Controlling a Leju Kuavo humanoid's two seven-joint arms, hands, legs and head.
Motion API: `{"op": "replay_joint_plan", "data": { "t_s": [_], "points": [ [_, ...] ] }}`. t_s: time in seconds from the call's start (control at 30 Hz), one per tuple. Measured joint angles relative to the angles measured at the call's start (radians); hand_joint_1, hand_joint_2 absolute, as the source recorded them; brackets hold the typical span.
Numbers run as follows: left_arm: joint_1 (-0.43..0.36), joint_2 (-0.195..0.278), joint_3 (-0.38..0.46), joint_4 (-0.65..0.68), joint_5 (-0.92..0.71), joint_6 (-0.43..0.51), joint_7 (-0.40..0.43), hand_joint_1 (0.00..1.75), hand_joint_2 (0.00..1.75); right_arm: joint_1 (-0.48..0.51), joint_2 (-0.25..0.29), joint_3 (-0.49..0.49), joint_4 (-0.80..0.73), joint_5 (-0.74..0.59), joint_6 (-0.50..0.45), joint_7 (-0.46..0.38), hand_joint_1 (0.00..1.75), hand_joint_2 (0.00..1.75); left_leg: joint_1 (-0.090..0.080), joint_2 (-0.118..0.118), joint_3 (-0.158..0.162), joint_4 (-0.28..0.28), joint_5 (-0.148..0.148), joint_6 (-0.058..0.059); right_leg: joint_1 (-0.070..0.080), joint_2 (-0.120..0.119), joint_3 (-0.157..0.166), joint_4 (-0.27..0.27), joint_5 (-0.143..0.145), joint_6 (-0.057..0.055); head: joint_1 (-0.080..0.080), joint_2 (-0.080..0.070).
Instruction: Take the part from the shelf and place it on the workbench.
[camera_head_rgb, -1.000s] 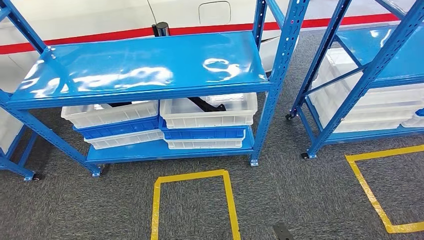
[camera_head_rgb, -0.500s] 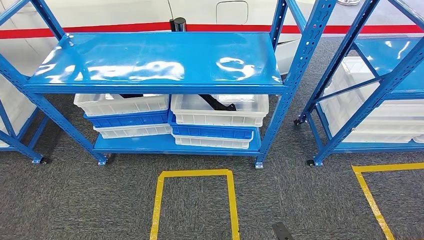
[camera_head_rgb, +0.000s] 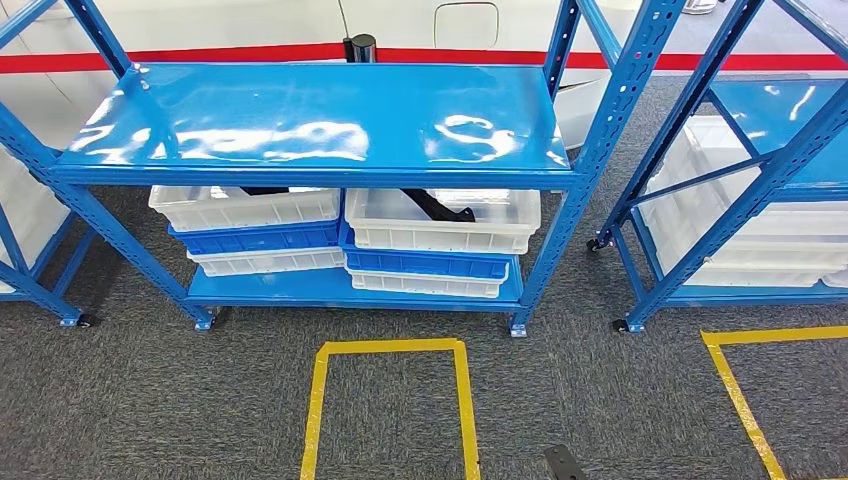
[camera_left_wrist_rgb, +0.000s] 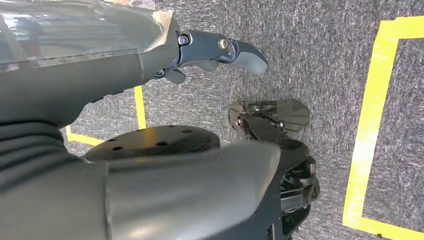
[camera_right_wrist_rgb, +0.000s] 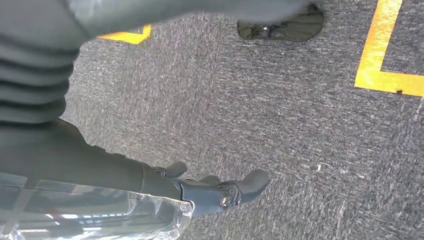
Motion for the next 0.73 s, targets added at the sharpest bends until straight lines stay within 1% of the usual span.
{"op": "replay_joint_plan", "data": {
  "t_s": [0.07, 0.1, 0.2, 0.23, 0.7, 0.73],
  "points": [
    [0.006, -0.001, 0.023, -0.003, -0.019, -0.012, 0.005, 0.00, 1.75, 0.006, 0.000, 0.002, -0.004, -0.017, 0.008, -0.005, 0.00, 1.75, 0.000, 0.000, 0.000, 0.000, 0.000, 0.000, 0.000, 0.000, 0.000, 0.000, 0.000, 0.000, 0.000, 0.000],
    [0.009, -0.002, 0.040, -0.005, -0.037, -0.021, 0.010, 0.00, 1.31, 0.010, 0.000, 0.004, -0.008, -0.028, 0.011, -0.007, 0.00, 1.75, 0.000, 0.000, 0.000, 0.000, 0.000, 0.000, 0.000, 0.000, 0.000, 0.000, 0.000, 0.000, 0.000, 0.000],
    [0.020, -0.004, 0.094, -0.015, -0.099, -0.052, 0.030, 0.00, 0.00, 0.023, 0.000, 0.015, -0.022, -0.067, 0.020, -0.014, 0.00, 0.44, 0.001, 0.000, 0.000, 0.000, 0.000, 0.000, 0.000, 0.000, 0.000, 0.000, 0.000, 0.000, 0.000, 0.000],
    [0.024, -0.005, 0.113, -0.020, -0.121, -0.062, 0.037, 0.00, 0.00, 0.027, 0.000, 0.019, -0.027, -0.081, 0.023, -0.016, 0.00, 0.00, 0.001, 0.000, 0.000, 0.000, 0.000, 0.000, 0.000, 0.000, 0.000, 0.000, 0.000, 0.000, 0.000, 0.000],
    [0.086, -0.020, 0.427, -0.098, -0.431, -0.206, 0.137, 0.00, 0.00, 0.092, 0.000, 0.092, -0.123, -0.270, 0.066, -0.052, 0.00, 0.00, 0.002, 0.000, 0.000, 0.000, 0.000, 0.000, 0.001, 0.000, 0.000, 0.000, 0.000, 0.000, 0.000, 0.000],
    [0.088, -0.020, 0.439, -0.101, -0.443, -0.211, 0.140, 0.00, 0.00, 0.094, 0.000, 0.095, -0.127, -0.277, 0.068, -0.053, 0.00, 0.00, 0.002, 0.000, 0.000, 0.000, 0.000, 0.000, 0.001, 0.000, 0.000, 0.000, 0.000, 0.000, 0.000, 0.000]
  ]
}}
